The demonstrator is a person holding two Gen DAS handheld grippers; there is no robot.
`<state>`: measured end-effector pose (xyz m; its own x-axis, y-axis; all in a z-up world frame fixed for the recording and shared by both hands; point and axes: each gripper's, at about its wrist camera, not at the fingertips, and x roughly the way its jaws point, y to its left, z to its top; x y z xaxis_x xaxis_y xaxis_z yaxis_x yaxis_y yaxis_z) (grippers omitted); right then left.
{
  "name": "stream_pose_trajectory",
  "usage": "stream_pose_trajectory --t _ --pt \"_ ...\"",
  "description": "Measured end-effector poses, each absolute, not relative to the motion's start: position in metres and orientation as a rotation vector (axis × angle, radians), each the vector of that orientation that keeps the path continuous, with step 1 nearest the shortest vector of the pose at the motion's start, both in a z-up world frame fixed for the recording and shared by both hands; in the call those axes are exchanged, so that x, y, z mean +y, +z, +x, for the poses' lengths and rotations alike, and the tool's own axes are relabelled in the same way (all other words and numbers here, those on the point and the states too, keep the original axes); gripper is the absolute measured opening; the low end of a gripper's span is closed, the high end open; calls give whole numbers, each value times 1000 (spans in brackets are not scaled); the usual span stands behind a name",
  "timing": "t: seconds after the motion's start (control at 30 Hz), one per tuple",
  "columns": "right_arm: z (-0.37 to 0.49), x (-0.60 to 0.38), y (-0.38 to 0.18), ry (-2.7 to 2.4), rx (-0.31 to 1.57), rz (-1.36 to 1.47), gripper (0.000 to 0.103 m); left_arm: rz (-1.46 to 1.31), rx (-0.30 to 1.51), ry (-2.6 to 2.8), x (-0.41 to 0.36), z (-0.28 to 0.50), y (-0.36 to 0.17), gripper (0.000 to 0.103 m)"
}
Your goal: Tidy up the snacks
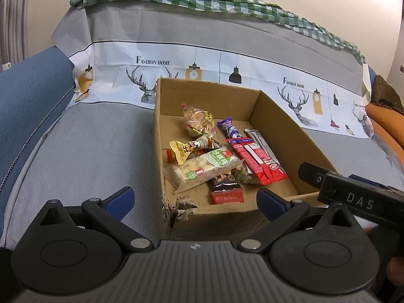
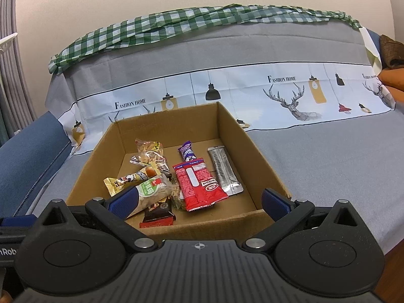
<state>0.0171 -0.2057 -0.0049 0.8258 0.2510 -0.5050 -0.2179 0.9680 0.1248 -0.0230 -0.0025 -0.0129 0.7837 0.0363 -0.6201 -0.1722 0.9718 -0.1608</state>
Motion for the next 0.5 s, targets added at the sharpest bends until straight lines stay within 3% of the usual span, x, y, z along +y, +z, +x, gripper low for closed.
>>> stream_pose_trajectory --t 0.5 --pt "13 -202 -3 245 540 70 102 -199 590 76 -7 -27 -1 103"
